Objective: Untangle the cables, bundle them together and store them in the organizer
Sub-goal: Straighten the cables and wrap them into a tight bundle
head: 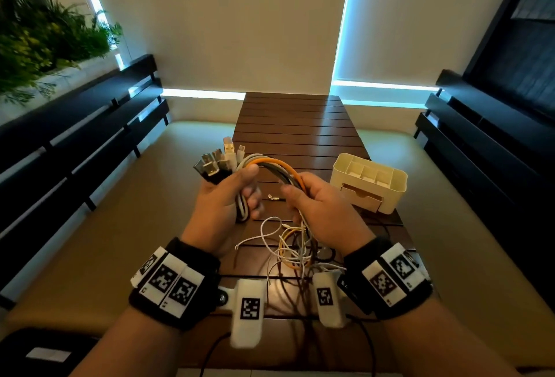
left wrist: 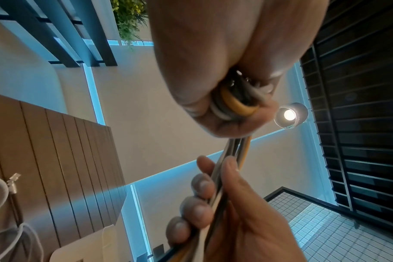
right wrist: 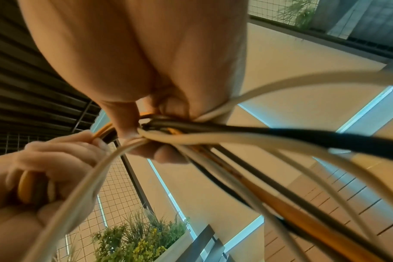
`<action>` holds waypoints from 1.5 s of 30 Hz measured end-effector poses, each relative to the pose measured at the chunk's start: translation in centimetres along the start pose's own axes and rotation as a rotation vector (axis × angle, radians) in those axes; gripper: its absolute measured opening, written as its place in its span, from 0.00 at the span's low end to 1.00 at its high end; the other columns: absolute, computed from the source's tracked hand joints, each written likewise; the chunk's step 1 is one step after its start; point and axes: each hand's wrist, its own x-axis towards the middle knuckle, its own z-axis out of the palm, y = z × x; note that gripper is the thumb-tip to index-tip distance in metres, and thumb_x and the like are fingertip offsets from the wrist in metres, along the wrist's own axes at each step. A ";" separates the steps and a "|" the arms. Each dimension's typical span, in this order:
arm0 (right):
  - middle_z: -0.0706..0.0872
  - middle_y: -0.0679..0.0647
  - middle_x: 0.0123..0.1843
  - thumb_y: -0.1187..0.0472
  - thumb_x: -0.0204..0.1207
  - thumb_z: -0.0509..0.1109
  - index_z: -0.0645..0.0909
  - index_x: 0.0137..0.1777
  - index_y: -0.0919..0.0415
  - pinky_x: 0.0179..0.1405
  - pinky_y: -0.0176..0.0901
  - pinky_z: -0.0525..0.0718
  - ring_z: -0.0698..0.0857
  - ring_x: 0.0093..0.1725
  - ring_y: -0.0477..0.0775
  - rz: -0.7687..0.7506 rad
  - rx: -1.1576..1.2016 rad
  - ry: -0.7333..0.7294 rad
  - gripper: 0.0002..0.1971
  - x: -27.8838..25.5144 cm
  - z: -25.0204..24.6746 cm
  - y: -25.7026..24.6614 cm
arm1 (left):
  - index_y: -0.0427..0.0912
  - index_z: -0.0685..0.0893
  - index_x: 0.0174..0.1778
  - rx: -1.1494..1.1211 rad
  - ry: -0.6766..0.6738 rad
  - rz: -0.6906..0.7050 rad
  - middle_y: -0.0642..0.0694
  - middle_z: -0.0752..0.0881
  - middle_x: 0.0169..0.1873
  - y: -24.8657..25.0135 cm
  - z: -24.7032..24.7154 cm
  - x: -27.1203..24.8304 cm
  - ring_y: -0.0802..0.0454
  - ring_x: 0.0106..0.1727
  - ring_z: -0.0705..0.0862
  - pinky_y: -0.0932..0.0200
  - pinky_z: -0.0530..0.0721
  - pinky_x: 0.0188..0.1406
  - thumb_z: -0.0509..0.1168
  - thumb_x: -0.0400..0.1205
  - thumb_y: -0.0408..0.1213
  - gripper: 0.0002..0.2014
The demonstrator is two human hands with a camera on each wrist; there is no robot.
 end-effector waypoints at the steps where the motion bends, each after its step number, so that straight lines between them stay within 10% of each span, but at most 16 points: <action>1: 0.81 0.46 0.31 0.53 0.86 0.65 0.82 0.51 0.55 0.33 0.43 0.82 0.81 0.29 0.47 0.011 -0.014 0.019 0.07 -0.1 0.1 -0.1 | 0.42 0.78 0.40 0.019 -0.011 0.005 0.49 0.72 0.23 -0.1 -0.1 0.0 0.55 0.24 0.74 0.60 0.76 0.21 0.65 0.83 0.32 0.07; 6: 0.76 0.42 0.26 0.51 0.87 0.62 0.83 0.51 0.57 0.29 0.46 0.75 0.75 0.27 0.46 0.095 0.011 0.149 0.12 0.1 0.1 -1.1 | 0.31 0.81 0.58 0.285 -0.063 -0.080 0.41 0.82 0.31 -0.4 0.1 0.1 0.49 0.30 0.82 0.57 0.82 0.29 0.69 0.81 0.38 0.15; 16: 0.85 0.38 0.26 0.51 0.91 0.51 0.83 0.43 0.48 0.26 0.24 0.77 0.82 0.27 0.33 0.070 0.172 0.129 0.21 -1.0 0.0 -3.4 | 0.43 0.87 0.55 0.280 -0.090 -0.083 0.49 0.90 0.35 -0.6 1.7 -0.4 0.53 0.34 0.87 0.59 0.84 0.35 0.64 0.86 0.33 0.07; 21: 0.90 0.44 0.44 0.48 0.90 0.53 0.87 0.50 0.46 0.49 0.42 0.84 0.86 0.46 0.40 0.006 0.032 0.153 0.19 -0.5 -0.4 -3.3 | 0.44 0.90 0.56 0.270 -0.085 -0.099 0.44 0.91 0.43 -0.8 1.6 -0.1 0.46 0.45 0.89 0.47 0.88 0.49 0.67 0.84 0.33 0.09; 29: 0.62 0.30 0.81 0.40 0.86 0.55 0.90 0.51 0.40 0.77 0.59 0.68 0.65 0.79 0.41 -0.053 -0.025 0.129 0.20 0.9 -0.6 -1.6 | 0.49 0.93 0.50 0.331 -0.137 -0.084 0.39 0.91 0.52 -0.8 1.7 0.6 0.38 0.59 0.88 0.31 0.80 0.68 0.68 0.75 0.35 0.11; 32: 0.64 0.40 0.84 0.26 0.75 0.57 0.82 0.47 0.16 0.76 0.66 0.70 0.67 0.80 0.49 -0.028 0.090 0.057 0.11 1.3 -0.5 -1.5 | 0.49 0.93 0.50 0.350 -0.194 -0.075 0.40 0.92 0.52 -0.8 2.2 0.5 0.39 0.58 0.89 0.34 0.82 0.67 0.67 0.77 0.32 0.13; 35: 0.64 0.50 0.85 0.30 0.77 0.61 0.80 0.48 0.14 0.62 0.49 0.78 0.76 0.65 0.40 -0.042 0.155 0.014 0.07 1.4 -0.6 -1.6 | 0.40 0.91 0.53 0.376 -0.219 -0.016 0.36 0.91 0.51 -0.7 2.1 1.0 0.37 0.56 0.89 0.38 0.85 0.61 0.65 0.80 0.27 0.11; 38: 0.64 0.46 0.84 0.50 0.85 0.63 0.79 0.70 0.36 0.72 0.49 0.79 0.74 0.76 0.46 -0.071 0.311 -0.105 0.15 1.0 -0.4 -1.3 | 0.34 0.88 0.53 0.342 -0.210 0.011 0.33 0.90 0.49 -0.7 2.1 1.6 0.34 0.54 0.89 0.35 0.85 0.59 0.65 0.81 0.27 0.09; 40: 0.71 0.52 0.81 0.59 0.82 0.68 0.62 0.84 0.46 0.76 0.59 0.76 0.75 0.78 0.54 -0.107 0.479 -0.243 0.32 0.7 0.0 -0.9 | 0.37 0.89 0.47 0.281 -0.171 -0.013 0.38 0.89 0.41 -0.7 2.1 1.9 0.39 0.47 0.88 0.37 0.84 0.55 0.66 0.79 0.28 0.07; 43: 0.76 0.49 0.78 0.66 0.70 0.80 0.34 0.84 0.34 0.75 0.63 0.77 0.80 0.74 0.51 0.024 0.409 -0.261 0.62 0.8 -0.1 0.4 | 0.36 0.86 0.53 0.090 -0.123 -0.103 0.41 0.83 0.35 -0.5 1.8 2.2 0.43 0.41 0.85 0.44 0.86 0.50 0.66 0.81 0.29 0.07; 45: 0.87 0.50 0.66 0.67 0.70 0.80 0.41 0.84 0.32 0.65 0.56 0.85 0.89 0.61 0.50 0.087 0.236 -0.164 0.59 0.6 0.5 1.3 | 0.35 0.82 0.56 -0.003 -0.097 -0.135 0.44 0.81 0.33 -0.2 2.0 2.3 0.47 0.38 0.85 0.49 0.87 0.45 0.65 0.84 0.31 0.07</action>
